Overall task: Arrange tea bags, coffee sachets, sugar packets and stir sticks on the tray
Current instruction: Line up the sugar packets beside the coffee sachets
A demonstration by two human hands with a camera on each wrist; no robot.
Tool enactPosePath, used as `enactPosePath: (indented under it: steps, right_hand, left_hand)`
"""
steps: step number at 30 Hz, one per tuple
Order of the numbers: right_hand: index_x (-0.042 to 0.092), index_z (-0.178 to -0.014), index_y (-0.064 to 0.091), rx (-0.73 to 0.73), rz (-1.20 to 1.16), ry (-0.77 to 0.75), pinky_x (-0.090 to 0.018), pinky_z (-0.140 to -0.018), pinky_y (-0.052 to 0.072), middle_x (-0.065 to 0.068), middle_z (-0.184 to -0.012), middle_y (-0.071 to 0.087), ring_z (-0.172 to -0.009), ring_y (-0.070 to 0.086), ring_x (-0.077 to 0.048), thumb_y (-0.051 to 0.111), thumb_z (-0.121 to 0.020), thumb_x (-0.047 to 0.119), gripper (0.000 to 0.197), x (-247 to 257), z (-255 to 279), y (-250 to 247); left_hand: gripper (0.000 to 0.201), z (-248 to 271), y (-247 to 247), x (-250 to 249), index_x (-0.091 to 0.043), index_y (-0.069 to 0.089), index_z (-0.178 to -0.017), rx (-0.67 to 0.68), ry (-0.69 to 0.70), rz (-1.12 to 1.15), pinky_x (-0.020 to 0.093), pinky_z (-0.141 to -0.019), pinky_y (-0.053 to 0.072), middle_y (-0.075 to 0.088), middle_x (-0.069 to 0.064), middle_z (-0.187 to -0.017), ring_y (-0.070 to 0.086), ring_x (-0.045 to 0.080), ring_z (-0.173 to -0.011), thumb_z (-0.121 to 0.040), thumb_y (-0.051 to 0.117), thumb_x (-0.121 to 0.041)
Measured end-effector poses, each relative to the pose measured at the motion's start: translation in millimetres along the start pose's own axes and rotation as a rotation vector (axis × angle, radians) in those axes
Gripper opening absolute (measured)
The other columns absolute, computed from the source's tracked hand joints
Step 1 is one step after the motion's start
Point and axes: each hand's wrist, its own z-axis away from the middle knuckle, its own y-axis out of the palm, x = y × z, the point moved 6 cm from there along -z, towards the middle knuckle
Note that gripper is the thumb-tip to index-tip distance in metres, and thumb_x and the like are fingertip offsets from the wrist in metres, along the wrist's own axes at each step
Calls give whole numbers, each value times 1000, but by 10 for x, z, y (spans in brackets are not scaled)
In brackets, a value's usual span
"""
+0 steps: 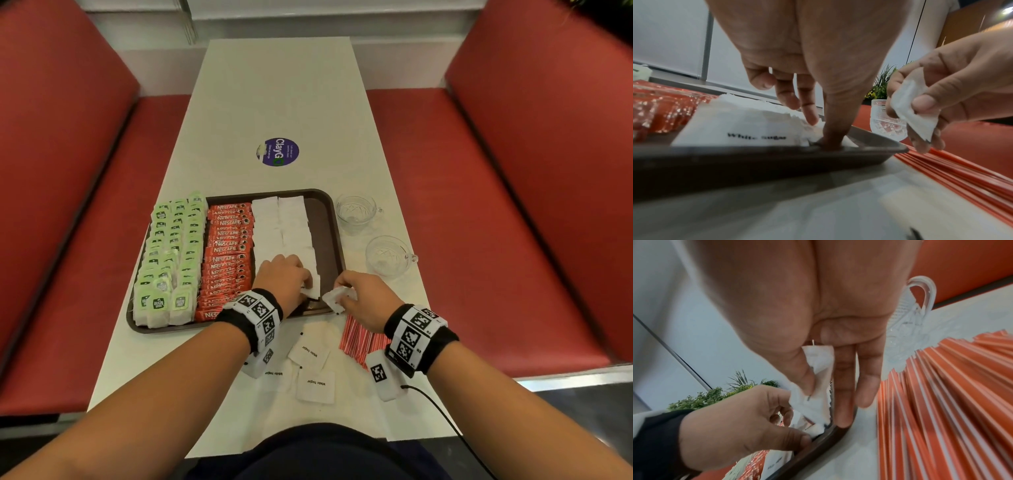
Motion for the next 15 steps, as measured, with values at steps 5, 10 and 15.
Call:
enactPosePath:
  steps: [5, 10, 15]
  right_hand:
    - [21, -103, 65, -7, -40, 4, -29, -78, 52, 1, -100, 68, -89, 62, -15, 59, -94, 17, 11, 5, -19, -13]
    - [21, -105, 63, -40, -62, 2, -17, -66, 47, 1, -99, 67, -82, 64, -12, 58, -98, 18, 9, 39, -52, -34]
    - [24, -101, 50, 1, -134, -26, -25, -56, 50, -3, -90, 68, -63, 71, -10, 51, -103, 22, 3, 147, -49, 18]
  left_hand:
    - [26, -21, -20, 49, -36, 65, -110, 11, -9, 5, 40, -92, 41, 55, -5, -120, 49, 22, -110, -86, 69, -46]
    - [27, 13, -114, 48, -32, 67, -110, -24, 38, 189, 41, -92, 44, 61, -7, -114, 53, 20, -107, -94, 56, -51]
    - [30, 164, -273, -34, -22, 71, -107, -99, 128, 474, 26, -74, 41, 69, -6, -96, 58, 12, -89, -102, 48, -40]
